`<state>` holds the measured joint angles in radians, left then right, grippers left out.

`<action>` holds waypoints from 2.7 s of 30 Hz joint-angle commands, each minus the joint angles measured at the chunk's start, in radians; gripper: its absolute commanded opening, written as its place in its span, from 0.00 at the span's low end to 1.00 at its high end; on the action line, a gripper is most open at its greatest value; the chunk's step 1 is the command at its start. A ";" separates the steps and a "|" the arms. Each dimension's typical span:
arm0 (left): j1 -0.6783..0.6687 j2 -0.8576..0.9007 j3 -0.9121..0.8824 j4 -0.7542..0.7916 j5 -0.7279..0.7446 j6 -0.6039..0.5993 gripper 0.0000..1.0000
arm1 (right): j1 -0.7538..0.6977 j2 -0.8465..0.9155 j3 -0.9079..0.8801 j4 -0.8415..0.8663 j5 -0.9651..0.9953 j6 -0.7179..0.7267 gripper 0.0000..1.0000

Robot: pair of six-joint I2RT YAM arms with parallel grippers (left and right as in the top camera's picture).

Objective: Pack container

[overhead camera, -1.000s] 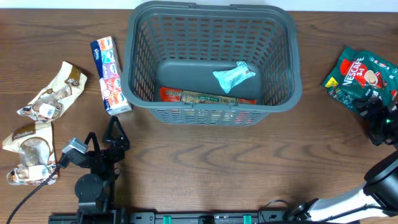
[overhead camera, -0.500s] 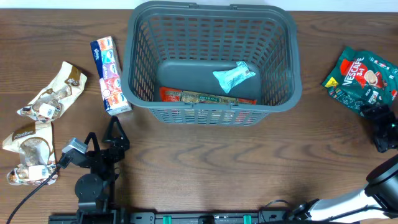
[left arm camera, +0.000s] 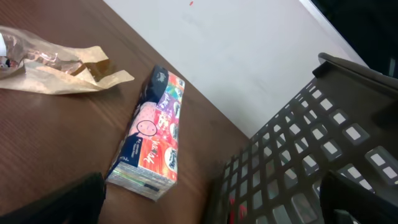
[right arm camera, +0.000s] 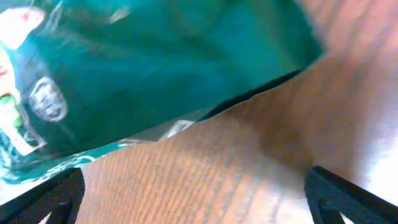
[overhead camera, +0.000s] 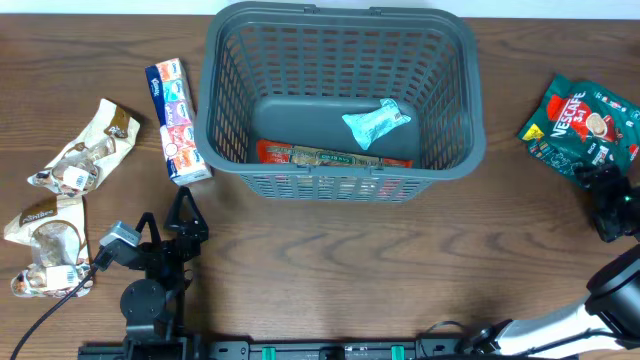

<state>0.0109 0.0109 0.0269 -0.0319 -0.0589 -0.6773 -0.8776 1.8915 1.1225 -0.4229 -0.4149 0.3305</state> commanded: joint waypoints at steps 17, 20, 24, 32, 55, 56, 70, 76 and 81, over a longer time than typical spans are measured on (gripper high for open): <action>-0.003 -0.007 -0.023 -0.034 -0.012 0.006 0.99 | 0.054 0.009 -0.006 -0.004 -0.003 0.023 0.99; -0.003 -0.007 -0.023 -0.034 -0.012 0.006 0.99 | 0.055 0.009 -0.008 -0.002 -0.003 0.033 0.99; -0.003 -0.007 -0.023 -0.034 -0.012 0.006 0.99 | 0.055 0.009 -0.024 0.025 -0.003 0.036 0.99; -0.003 -0.007 -0.023 -0.034 -0.012 0.006 0.99 | 0.055 0.009 -0.117 0.185 -0.032 0.048 0.99; -0.003 -0.007 -0.023 -0.034 -0.012 0.006 0.99 | 0.130 0.009 -0.240 0.484 -0.098 0.125 0.32; -0.003 -0.007 -0.023 -0.034 -0.012 0.006 0.99 | 0.134 0.009 -0.240 0.478 -0.098 0.125 0.64; -0.003 -0.007 -0.023 -0.034 -0.012 0.006 0.99 | 0.135 -0.042 -0.240 0.351 -0.030 0.247 0.99; -0.003 -0.007 -0.023 -0.034 -0.012 0.006 0.98 | 0.146 -0.153 -0.230 0.277 0.060 0.272 0.99; -0.003 -0.007 -0.023 -0.034 -0.012 0.006 0.99 | 0.137 -0.230 -0.144 0.072 0.210 0.190 0.99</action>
<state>0.0109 0.0109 0.0269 -0.0319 -0.0589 -0.6769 -0.7383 1.7145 0.9184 -0.2962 -0.3382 0.5632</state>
